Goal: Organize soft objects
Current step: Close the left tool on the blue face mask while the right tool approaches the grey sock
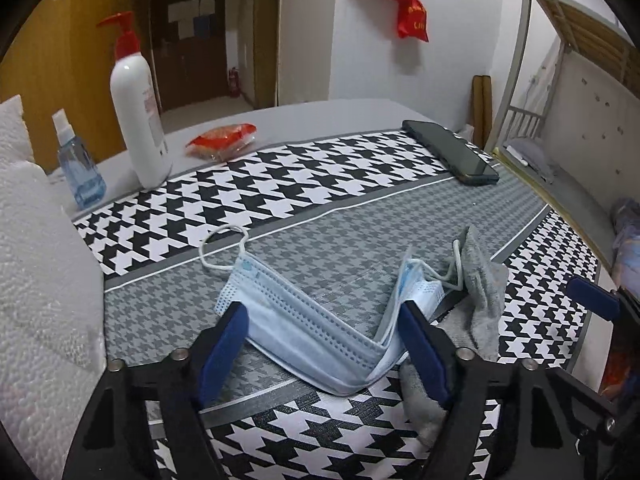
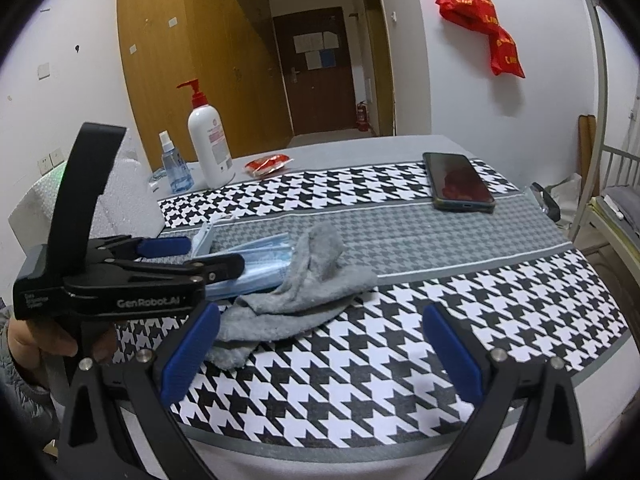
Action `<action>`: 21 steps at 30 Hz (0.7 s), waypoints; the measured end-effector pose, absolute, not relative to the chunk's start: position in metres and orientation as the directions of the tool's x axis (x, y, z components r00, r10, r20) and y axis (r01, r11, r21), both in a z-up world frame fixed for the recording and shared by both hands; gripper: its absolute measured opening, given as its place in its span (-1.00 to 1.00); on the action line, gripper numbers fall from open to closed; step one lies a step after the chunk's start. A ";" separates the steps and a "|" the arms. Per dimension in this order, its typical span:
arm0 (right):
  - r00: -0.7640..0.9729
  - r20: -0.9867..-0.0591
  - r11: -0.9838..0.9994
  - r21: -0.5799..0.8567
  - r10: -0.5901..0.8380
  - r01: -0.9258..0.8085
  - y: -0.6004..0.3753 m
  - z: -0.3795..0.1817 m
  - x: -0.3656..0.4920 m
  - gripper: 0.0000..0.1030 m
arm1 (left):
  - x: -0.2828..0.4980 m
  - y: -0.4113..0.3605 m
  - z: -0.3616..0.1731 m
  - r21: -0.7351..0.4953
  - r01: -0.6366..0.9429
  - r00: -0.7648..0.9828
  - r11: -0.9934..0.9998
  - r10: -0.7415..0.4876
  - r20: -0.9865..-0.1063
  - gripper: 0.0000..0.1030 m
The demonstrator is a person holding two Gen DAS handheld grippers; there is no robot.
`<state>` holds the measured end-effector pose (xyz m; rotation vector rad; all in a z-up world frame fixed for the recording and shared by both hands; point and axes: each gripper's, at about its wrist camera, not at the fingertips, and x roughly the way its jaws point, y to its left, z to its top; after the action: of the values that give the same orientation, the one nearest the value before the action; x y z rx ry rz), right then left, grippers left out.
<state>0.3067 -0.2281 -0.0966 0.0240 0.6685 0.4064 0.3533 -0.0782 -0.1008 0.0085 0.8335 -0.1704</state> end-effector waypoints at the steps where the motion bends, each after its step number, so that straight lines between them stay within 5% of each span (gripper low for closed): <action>1: 0.708 -0.599 0.921 0.150 0.374 -0.360 -0.227 -0.097 0.307 0.99 | 0.354 -0.078 -0.101 -0.061 0.157 0.658 0.986 -0.150 -0.738 0.39; 13: 0.682 -0.634 0.918 0.121 0.364 -0.378 -0.216 -0.100 0.314 0.99 | 0.356 -0.067 -0.105 -0.121 0.185 0.629 0.975 -0.212 -0.748 -0.25; 14: 0.677 -0.640 0.917 0.119 0.363 -0.380 -0.215 -0.101 0.315 0.99 | 0.354 -0.066 -0.104 -0.134 0.191 0.634 0.973 -0.226 -0.740 -0.51; 21: 0.637 -0.687 0.909 0.085 0.351 -0.409 -0.196 -0.104 0.325 0.99 | 0.339 -0.054 -0.089 -0.171 0.202 0.699 0.964 -0.264 -0.664 -0.60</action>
<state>0.3253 -0.1956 -0.1039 -0.0810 0.7666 0.4342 0.3388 -0.0542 -0.0887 -0.0874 0.7531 -0.2598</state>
